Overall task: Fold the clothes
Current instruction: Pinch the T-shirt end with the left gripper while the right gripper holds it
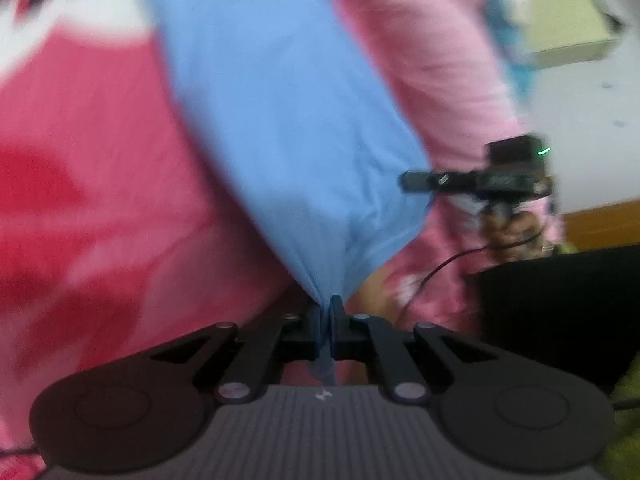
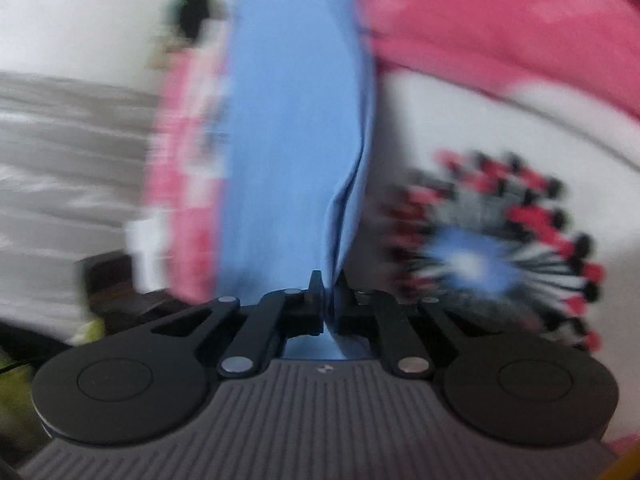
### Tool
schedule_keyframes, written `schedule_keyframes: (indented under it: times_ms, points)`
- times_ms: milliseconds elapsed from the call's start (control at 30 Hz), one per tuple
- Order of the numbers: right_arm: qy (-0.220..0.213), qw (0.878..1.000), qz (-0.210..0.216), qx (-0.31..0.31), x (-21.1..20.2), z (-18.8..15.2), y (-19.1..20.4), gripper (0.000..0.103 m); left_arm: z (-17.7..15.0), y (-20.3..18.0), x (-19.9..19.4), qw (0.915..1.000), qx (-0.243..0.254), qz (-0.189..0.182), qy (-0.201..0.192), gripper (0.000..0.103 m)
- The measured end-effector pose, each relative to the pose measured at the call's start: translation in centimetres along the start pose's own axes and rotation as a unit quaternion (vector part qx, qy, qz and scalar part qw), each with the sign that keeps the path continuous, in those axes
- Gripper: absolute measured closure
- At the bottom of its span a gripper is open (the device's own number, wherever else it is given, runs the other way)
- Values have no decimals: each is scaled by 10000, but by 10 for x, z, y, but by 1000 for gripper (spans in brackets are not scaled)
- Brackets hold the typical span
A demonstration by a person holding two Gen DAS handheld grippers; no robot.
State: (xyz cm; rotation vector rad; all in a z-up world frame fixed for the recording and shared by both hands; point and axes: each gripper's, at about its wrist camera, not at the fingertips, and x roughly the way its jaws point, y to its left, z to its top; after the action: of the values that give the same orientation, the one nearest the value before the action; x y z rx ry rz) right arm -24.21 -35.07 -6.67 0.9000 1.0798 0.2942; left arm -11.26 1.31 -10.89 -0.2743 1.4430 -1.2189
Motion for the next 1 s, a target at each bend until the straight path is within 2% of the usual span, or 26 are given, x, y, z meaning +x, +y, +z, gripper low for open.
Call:
schedule_keyframes:
  times_ms: [33,133,167,233,300,367,467,533,567,600,700,733,833,867,900,933,967,1000]
  points:
    - [-56,9999,86,-119,-10,0,7,101,1,-1,-1,9999,62,88,91,99]
    - [83,9983,-568,-115,-16,5,0,101,0,8,15,9971,69,533,532,98]
    - [174,9981,-584,95,-11,6,-9,100,-2,13,22,9952,41,693,691,98]
    - [394,9963,-570,516,5,7,-23,99,-3,20,24,9950,-117,679,717,98]
    - [456,9959,-588,512,12,5,-23,97,-5,26,26,9947,-267,665,739,91]
    - [450,9965,-463,539,12,2,-21,97,-8,26,25,9948,-239,647,755,87]
    - [482,9956,-561,573,8,-2,-27,97,-10,22,37,9928,-125,651,1002,85]
    - [437,9949,-656,634,5,-6,-36,97,-11,16,42,9913,88,684,1120,89]
    - [405,9949,-715,587,5,-8,-36,100,-12,13,41,9907,194,729,1132,90]
    - [362,9950,-795,480,5,-9,-33,100,-13,9,40,9900,294,766,1144,97]
    - [217,9976,-613,248,-9,-10,-17,101,-15,0,22,9927,460,412,1035,98]
    - [178,9982,-555,167,-15,-9,-11,101,-13,-1,18,9923,511,421,1042,97]
    - [347,9949,-937,-114,-20,-6,-4,100,-13,-3,30,9867,704,690,1289,94]
    - [515,9917,-1168,-115,-12,-5,-9,99,-17,0,41,9826,681,808,1528,87]
    - [654,9871,-1460,-111,-2,-4,-13,97,-20,3,51,9780,660,918,1752,87]
    - [773,9806,-1797,-113,6,-3,-18,97,-21,2,55,9768,669,944,1803,87]
    - [840,9770,-1957,-134,8,-1,-20,97,-21,1,49,9777,690,923,1758,83]
    - [800,9769,-1975,-122,6,1,-18,97,-20,-1,43,9785,710,909,1712,73]
